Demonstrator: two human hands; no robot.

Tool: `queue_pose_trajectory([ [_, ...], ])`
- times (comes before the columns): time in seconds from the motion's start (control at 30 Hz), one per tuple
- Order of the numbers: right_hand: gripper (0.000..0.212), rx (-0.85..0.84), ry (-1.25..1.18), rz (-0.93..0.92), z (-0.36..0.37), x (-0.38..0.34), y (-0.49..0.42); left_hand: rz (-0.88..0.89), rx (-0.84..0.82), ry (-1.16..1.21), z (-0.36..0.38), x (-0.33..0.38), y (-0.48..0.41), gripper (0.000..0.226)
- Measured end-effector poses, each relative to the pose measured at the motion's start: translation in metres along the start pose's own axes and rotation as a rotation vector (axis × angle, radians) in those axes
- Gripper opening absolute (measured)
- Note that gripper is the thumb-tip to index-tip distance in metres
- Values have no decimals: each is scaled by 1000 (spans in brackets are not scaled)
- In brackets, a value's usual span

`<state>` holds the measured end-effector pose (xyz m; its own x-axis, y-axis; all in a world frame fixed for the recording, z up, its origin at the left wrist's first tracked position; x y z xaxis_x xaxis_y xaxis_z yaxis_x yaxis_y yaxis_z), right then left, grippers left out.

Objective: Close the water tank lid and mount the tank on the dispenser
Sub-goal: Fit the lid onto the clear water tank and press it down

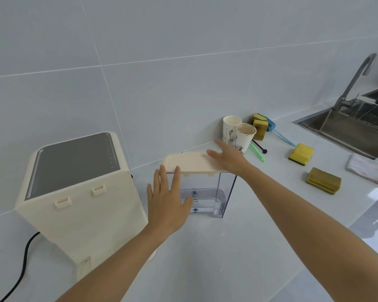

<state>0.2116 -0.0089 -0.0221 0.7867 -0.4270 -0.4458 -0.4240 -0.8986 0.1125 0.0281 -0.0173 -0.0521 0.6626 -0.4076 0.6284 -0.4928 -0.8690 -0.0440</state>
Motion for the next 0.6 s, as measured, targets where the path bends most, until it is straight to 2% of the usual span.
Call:
queue_pose_trajectory([
  [0.23, 42, -3, 144, -32, 1, -4, 4, 8, -12, -10, 7, -6, -10, 73],
  [0.4, 51, -17, 170, -33, -1, -2, 13, -18, -23, 74, 5, -15, -29, 74],
  [0.53, 54, -32, 150, -28, 2, 3, 19, -51, -65, 266, 6, -12, -45, 76],
  [0.6, 48, -31, 166, -12, 3, 4, 24, -58, -79, 397, 5, -5, -51, 78],
])
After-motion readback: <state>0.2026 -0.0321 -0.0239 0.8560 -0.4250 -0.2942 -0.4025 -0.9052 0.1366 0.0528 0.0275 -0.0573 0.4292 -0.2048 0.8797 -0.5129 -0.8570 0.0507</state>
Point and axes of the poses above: each hand's wrist, its own y-axis away from the middle knuckle, its own z-axis out of the palm, x = y × z, the point moved 8 cm from there along -y, towards the middle knuckle, and after that the axes turned 15 degrees about y, right-handed, at the moved point
